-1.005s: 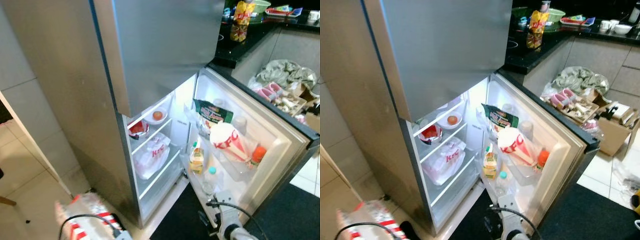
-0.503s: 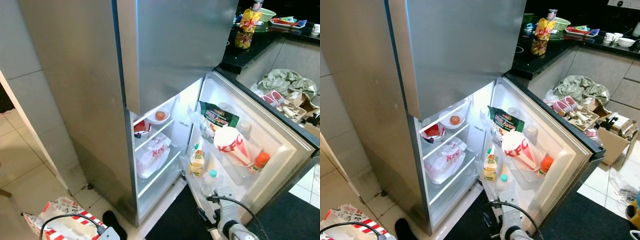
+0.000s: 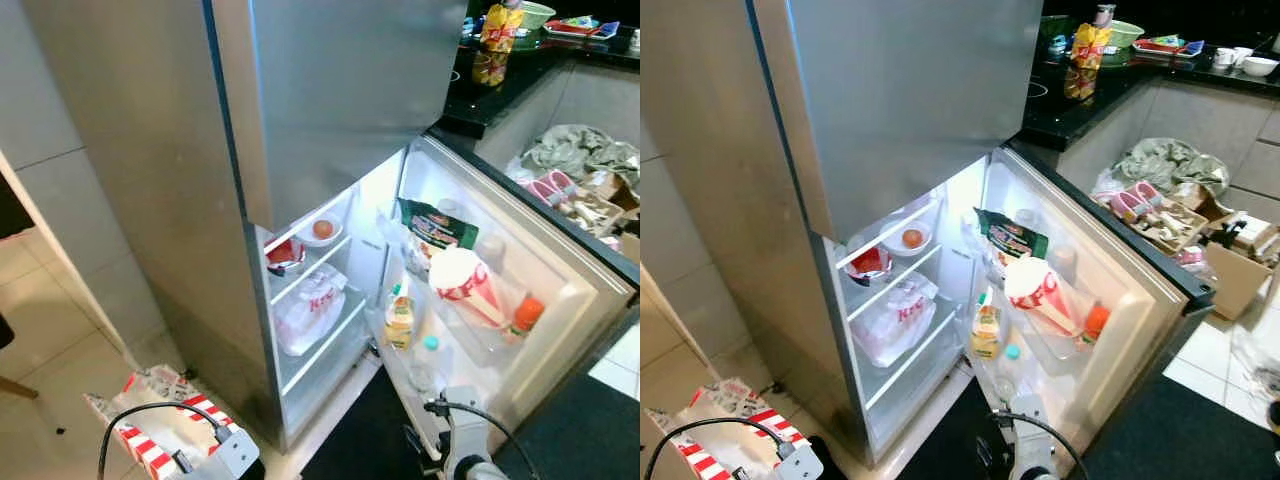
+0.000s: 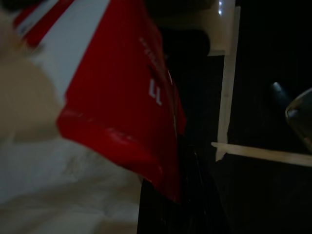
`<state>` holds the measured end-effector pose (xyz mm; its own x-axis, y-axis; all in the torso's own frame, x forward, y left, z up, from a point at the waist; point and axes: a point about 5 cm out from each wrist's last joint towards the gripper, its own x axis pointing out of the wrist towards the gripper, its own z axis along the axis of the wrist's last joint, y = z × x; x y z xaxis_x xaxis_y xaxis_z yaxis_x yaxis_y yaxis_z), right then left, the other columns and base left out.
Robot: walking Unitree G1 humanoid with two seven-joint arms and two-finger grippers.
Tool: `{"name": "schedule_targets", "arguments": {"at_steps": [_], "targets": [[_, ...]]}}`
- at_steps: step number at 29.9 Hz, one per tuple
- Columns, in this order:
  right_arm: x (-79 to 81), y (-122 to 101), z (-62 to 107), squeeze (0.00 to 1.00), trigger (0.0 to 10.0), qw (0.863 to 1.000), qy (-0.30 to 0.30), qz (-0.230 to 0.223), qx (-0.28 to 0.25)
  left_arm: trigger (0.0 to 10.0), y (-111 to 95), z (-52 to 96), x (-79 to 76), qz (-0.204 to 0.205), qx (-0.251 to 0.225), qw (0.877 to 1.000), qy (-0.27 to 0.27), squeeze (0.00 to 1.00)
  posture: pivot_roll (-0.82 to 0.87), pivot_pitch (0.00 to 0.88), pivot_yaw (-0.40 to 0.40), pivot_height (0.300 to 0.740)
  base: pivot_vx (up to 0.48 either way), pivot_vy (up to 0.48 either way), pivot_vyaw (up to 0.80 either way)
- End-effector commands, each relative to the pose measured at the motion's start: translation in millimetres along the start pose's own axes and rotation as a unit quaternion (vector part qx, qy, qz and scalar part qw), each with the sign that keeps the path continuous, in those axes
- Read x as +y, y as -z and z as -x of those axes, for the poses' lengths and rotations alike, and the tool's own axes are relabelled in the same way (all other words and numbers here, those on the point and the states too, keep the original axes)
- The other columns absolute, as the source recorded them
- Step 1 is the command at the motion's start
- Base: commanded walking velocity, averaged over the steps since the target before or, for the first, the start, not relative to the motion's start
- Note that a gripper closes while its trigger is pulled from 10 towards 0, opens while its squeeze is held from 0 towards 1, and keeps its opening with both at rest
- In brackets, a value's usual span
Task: Restocking fridge
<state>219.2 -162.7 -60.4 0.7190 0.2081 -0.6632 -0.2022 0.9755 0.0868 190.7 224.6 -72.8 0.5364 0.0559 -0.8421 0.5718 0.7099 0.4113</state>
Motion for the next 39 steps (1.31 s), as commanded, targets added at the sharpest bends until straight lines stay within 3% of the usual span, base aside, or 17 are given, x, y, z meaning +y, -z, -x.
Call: {"name": "schedule_targets", "arguments": {"at_steps": [1, 39], "targets": [[2.6, -0.5, -0.4, 0.0, 10.0, 1.0, -0.006, 0.004, -0.004, 10.0, -0.1, -0.1, -6.4, 0.01, 0.0, 1.0, 0.009, 0.0, 0.06, 0.0, -0.023, 0.74, 0.0, 0.0, 0.8], [-1.2, -4.9, -1.1, 0.0, 10.0, 1.0, 0.004, -0.002, -0.01, 10.0, -6.6, -1.1, -7.0, -0.002, -0.002, 1.0, 0.019, 0.0, 0.04, 0.0, -0.016, 0.74, 0.0, 0.0, 0.8]]}}
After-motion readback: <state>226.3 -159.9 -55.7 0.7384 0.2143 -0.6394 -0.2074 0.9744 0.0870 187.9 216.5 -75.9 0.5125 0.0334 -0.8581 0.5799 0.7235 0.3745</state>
